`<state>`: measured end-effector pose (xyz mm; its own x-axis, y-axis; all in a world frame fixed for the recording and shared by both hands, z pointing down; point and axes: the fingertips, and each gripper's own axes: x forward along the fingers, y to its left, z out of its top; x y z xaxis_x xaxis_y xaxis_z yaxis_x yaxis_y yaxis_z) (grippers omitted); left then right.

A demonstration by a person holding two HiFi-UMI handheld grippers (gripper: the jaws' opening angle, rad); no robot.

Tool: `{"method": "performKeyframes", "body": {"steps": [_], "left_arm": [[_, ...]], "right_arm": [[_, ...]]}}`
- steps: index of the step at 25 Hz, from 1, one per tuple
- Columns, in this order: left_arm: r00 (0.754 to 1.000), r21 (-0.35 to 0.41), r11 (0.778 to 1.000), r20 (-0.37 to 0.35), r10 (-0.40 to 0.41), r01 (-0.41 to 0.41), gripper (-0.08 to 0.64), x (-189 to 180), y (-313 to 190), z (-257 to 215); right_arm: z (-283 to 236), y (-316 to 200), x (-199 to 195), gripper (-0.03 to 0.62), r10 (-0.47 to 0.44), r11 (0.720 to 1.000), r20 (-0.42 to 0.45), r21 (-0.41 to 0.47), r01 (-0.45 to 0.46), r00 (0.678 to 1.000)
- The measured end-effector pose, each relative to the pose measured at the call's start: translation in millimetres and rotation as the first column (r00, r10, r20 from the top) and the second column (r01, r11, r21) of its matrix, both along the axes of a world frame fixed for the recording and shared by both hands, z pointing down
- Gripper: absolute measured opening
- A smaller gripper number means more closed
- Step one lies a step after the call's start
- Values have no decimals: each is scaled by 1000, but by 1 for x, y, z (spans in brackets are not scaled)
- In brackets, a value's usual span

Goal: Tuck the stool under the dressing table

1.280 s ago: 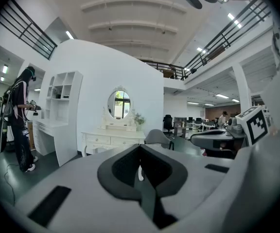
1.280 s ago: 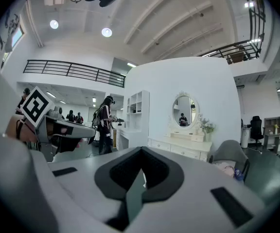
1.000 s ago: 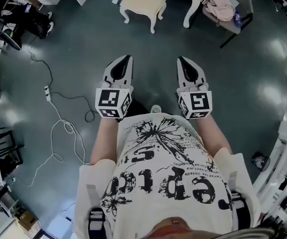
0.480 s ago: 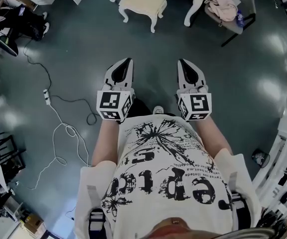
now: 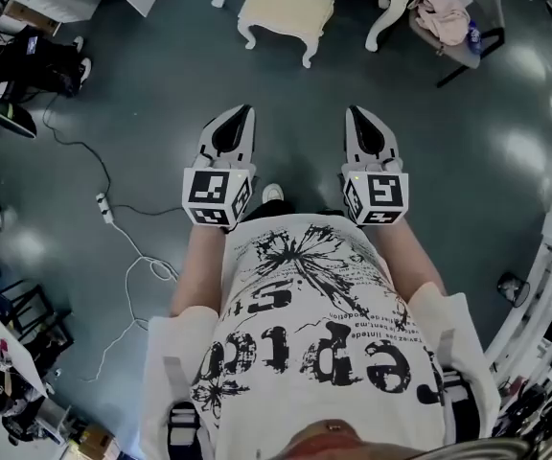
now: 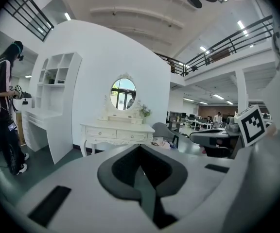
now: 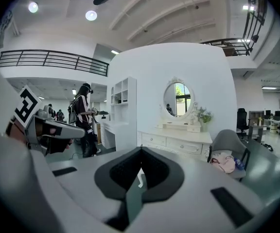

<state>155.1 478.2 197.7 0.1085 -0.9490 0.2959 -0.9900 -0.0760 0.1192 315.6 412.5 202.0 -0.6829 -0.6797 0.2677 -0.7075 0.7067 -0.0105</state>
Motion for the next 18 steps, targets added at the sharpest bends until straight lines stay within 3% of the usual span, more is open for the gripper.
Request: {"method": "performKeyframes", "body": {"steps": [8,18], "left_arm": [[1000,-17,1000,-4,15,-15,20,-82,-39,10],[999,-71,997,20,36,-35,20,-128,-138,55]], "right_arm": [[12,-40,-79,17,35,999,-6,-20,-35,999],[57,-136,-137,18,35,998,-4,-56,-35,999]]}}
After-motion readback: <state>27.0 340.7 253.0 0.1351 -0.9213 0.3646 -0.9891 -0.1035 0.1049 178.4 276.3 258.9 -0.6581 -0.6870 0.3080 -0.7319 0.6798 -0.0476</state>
